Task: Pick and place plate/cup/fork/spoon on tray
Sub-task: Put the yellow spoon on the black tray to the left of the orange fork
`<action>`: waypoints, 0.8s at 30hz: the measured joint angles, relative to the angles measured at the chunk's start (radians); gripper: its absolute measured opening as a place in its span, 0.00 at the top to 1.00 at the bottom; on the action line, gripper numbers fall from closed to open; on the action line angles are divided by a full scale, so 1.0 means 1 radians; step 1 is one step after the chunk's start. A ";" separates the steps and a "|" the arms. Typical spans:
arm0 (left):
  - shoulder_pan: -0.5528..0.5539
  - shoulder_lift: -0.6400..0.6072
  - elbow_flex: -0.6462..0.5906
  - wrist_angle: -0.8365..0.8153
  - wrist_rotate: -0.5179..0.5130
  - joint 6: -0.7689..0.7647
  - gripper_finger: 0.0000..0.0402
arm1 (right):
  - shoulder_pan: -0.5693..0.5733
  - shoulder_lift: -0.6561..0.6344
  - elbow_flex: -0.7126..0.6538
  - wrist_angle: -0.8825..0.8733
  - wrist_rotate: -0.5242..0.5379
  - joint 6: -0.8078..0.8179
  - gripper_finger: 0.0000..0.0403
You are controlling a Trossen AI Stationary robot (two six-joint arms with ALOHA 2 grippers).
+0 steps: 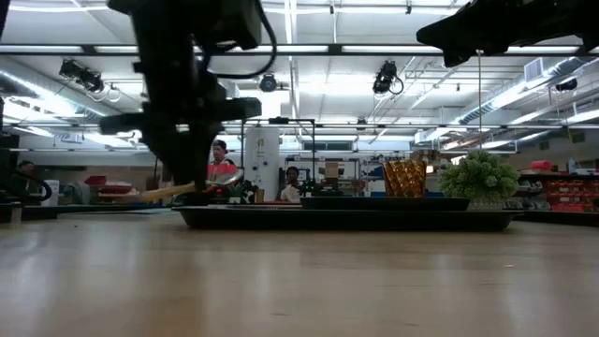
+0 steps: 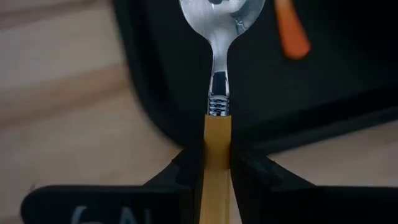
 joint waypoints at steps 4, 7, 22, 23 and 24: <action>0.078 0.000 0.000 0.062 0.026 0.115 0.82 | 0.000 0.000 0.000 0.000 0.000 -0.007 0.98; 0.125 0.000 0.000 0.085 0.047 0.171 0.83 | 0.000 0.000 0.000 -0.001 0.000 -0.008 0.98; 0.334 0.005 0.000 0.167 0.056 0.295 0.82 | 0.000 0.000 0.000 0.000 0.000 -0.008 0.98; 0.348 0.008 0.000 0.183 0.054 0.299 0.82 | 0.000 0.000 0.000 0.000 0.000 -0.008 0.98; 0.362 0.011 0.000 0.192 0.054 0.301 0.82 | 0.000 0.000 0.000 -0.001 0.000 -0.008 0.98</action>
